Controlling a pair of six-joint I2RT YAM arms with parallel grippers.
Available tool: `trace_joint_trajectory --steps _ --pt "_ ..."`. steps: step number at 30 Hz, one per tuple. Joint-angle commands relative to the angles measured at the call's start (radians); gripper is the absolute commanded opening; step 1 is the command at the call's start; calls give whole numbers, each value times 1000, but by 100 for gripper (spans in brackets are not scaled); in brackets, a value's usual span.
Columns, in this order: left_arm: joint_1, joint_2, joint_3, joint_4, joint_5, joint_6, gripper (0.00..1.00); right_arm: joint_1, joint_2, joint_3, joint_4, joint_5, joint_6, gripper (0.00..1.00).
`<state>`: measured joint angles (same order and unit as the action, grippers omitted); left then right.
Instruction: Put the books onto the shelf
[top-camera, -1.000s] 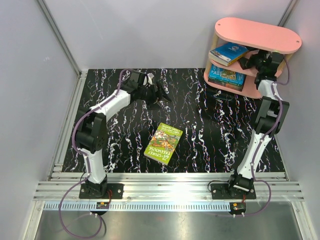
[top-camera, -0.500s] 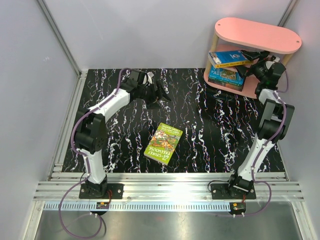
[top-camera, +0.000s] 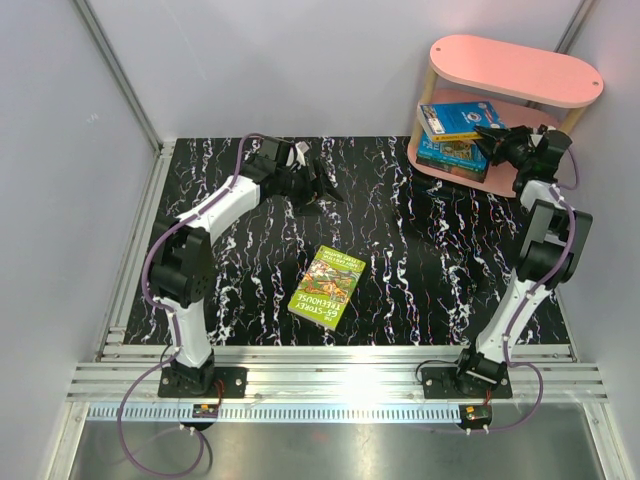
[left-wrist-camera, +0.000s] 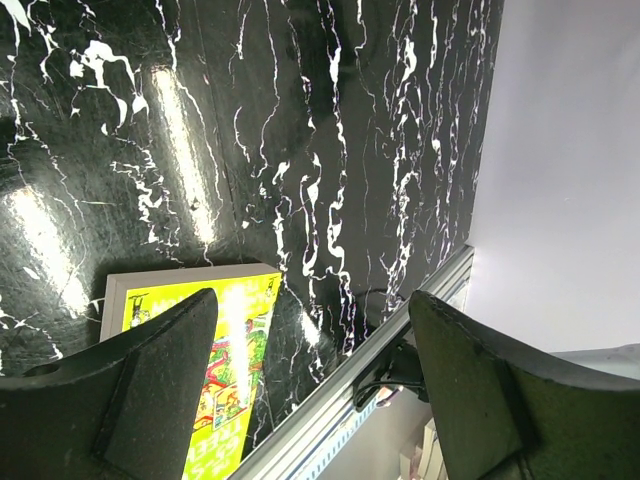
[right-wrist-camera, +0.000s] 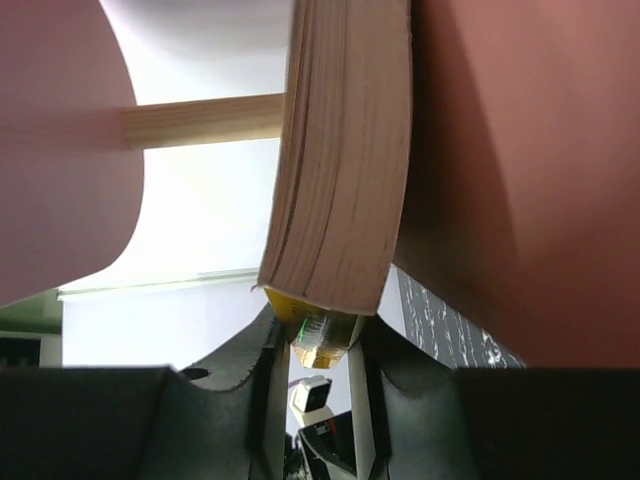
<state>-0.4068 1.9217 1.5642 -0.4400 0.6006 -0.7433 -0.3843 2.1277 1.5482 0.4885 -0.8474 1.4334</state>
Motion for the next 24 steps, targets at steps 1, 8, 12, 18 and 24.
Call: trace_joint_trajectory --steps 1,8,12,18,24 --pt "-4 -23 -1 0 -7 19 80 -14 -90 -63 -166 65 -44 0" --pt "-3 -29 -12 4 -10 22 80 -34 -308 -229 -215 318 -116 0" --pt "-3 -30 -13 14 -7 21 80 -34 -339 -266 -160 396 -62 0" --pt "-3 -32 -10 12 -2 22 80 -10 -270 -194 -108 452 22 0" --pt "-3 -41 -4 4 -4 30 80 77 -175 -56 -148 518 38 0"
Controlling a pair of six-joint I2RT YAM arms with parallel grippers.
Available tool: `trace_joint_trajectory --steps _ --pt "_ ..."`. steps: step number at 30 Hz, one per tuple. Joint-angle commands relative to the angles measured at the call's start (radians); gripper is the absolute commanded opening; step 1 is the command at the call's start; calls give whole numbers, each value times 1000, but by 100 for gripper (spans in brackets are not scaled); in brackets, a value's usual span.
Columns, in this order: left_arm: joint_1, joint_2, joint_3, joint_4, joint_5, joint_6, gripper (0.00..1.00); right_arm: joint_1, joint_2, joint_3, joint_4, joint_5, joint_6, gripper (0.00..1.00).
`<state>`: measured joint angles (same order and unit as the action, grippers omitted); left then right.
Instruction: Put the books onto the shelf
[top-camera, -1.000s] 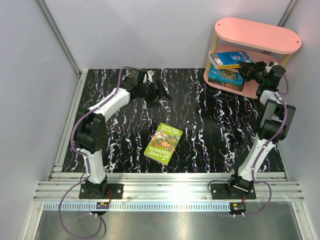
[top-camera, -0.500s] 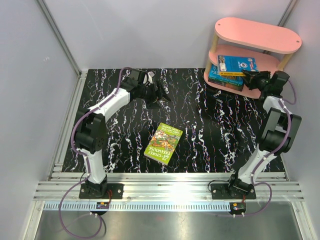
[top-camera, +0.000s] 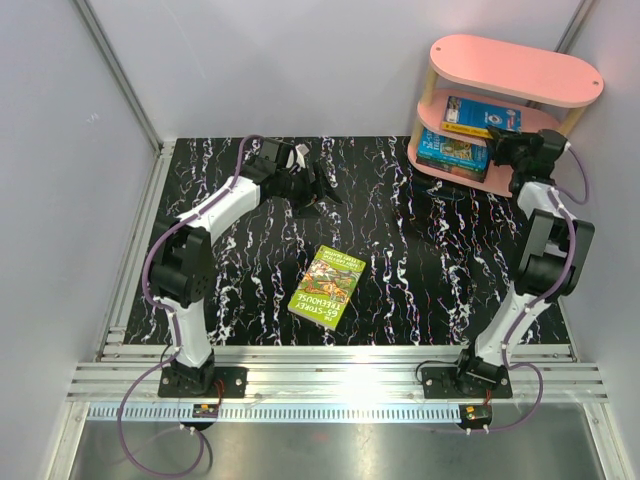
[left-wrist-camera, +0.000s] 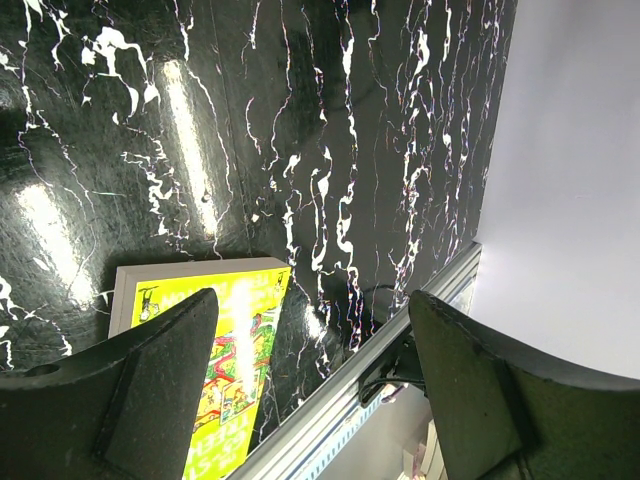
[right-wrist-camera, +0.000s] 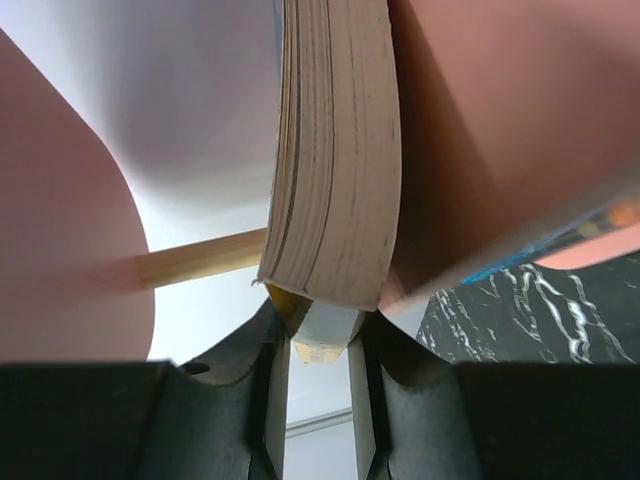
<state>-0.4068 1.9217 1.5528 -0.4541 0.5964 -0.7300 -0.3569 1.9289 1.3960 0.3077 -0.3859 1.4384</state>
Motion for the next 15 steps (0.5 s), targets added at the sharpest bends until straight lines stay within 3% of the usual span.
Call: trace_joint_trajectory --steps 1,8,9,11,15 --pt "-3 -44 4 17 -1 17 80 62 48 110 30 59 36 0" --pt "10 -85 -26 18 -17 29 80 114 125 219 -13 71 50 0" --pt "13 -90 -33 18 -17 29 80 118 130 234 -21 64 50 5" --pt "23 -101 -53 29 -18 26 80 121 140 241 -24 53 50 41" --pt "42 -105 -71 37 -15 23 80 122 140 229 -27 4 60 86"
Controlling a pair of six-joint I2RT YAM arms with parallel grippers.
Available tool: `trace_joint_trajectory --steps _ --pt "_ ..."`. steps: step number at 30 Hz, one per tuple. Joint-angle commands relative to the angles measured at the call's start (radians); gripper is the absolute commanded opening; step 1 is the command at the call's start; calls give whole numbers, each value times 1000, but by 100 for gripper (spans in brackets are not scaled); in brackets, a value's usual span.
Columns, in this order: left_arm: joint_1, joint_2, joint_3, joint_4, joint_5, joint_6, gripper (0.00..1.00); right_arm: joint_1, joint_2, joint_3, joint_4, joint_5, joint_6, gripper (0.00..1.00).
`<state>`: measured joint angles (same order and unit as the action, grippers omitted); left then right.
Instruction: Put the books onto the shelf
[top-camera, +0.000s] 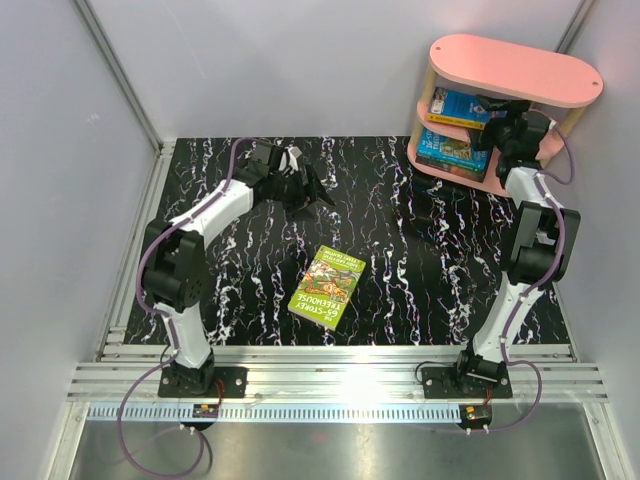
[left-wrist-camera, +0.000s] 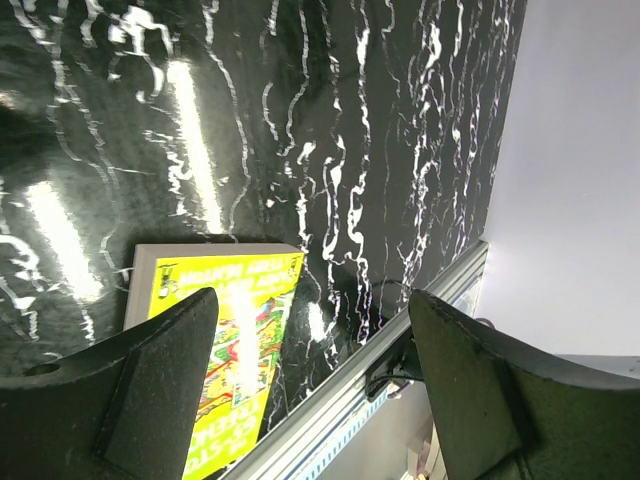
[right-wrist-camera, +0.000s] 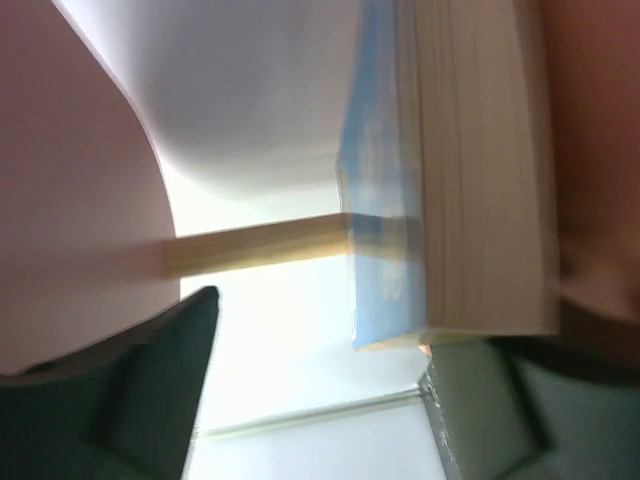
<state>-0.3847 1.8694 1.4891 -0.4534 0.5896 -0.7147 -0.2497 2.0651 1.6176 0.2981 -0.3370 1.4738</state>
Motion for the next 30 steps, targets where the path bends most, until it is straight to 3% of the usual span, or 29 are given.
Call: trace_joint_trajectory --steps 1,2,15,22,30 --pt "23 -52 -7 39 -8 6 80 16 -8 -2 -14 -56 26 94" --pt "30 -50 -7 42 -8 4 80 17 -14 -24 -8 -66 29 100" --pt "36 4 33 48 12 -9 80 7 -42 -177 27 -356 149 100" --pt "37 14 49 33 19 -3 79 -25 -48 -136 -50 -364 118 100" --pt "35 14 45 30 19 -5 79 -60 -52 -142 -2 -349 155 81"
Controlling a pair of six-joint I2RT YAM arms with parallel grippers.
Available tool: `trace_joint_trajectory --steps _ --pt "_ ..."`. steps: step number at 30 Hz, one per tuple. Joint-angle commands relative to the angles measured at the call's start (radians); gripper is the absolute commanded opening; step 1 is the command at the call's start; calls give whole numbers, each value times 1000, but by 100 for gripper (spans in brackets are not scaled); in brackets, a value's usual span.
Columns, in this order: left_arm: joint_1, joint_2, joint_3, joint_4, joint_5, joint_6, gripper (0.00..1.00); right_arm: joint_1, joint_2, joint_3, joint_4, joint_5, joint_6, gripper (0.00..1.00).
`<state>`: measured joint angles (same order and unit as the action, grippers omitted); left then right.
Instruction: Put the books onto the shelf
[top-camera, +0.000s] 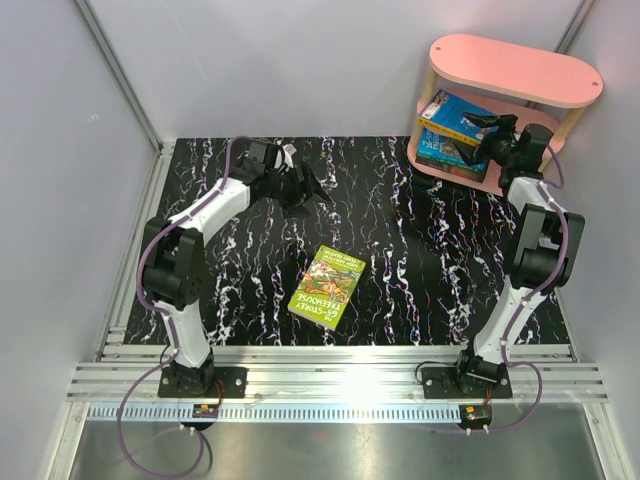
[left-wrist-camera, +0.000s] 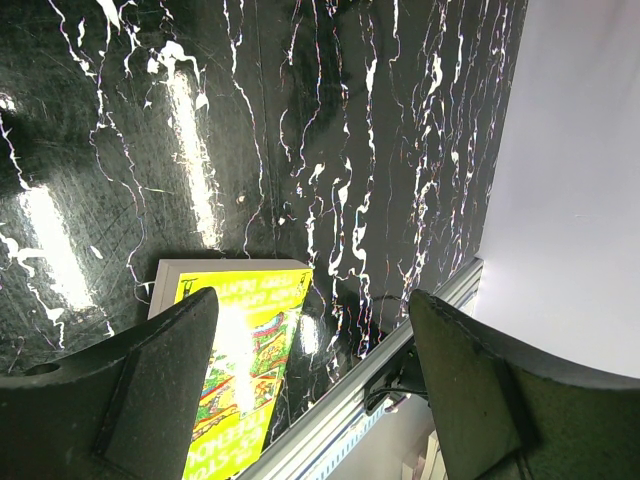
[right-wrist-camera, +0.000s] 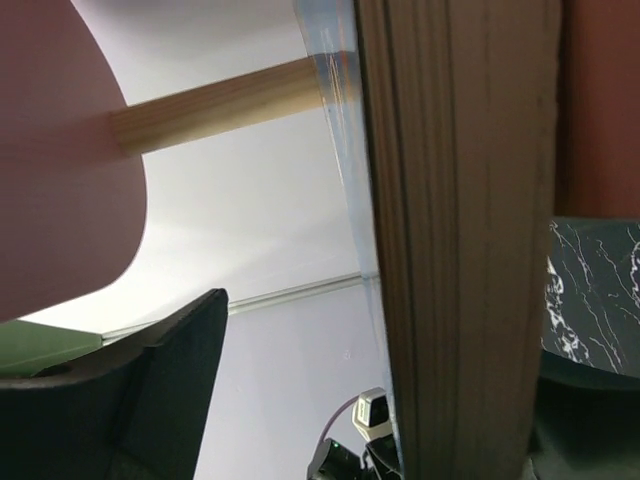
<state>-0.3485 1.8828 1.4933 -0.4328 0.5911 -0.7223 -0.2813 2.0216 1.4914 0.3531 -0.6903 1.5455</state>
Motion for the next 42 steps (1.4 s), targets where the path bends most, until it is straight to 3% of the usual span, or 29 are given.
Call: trace_joint_trajectory --steps 1,5,10,14,18,21,24,25,28,35,42 --pt "0 1 41 9 16 4 79 -33 -14 -29 -24 20 109 81" --pt "0 -5 28 9 13 0 79 -36 -14 -82 59 96 172 81" --pt "-1 -10 19 11 13 -6 79 -35 25 -91 193 158 290 89" --pt "-1 -14 8 14 10 -9 79 -35 51 -106 283 109 361 91" --pt "-1 -21 7 3 7 4 79 -35 -13 -158 282 9 309 93" --pt "0 -21 16 -46 -14 53 79 -36 -116 -226 169 -89 156 96" --pt "2 -25 -14 -110 -56 118 80 -32 -248 -261 -218 -101 -201 97" --pt "3 -34 -37 -119 -66 135 80 -19 -277 -269 -487 -25 -395 98" --pt "3 -68 -132 -106 -79 155 80 4 -391 -354 -665 41 -589 100" --pt "-1 -91 -249 -121 -93 221 80 122 -518 -431 -833 163 -763 100" --pt "-50 -74 -349 -123 -97 254 79 381 -394 -513 -869 133 -823 100"
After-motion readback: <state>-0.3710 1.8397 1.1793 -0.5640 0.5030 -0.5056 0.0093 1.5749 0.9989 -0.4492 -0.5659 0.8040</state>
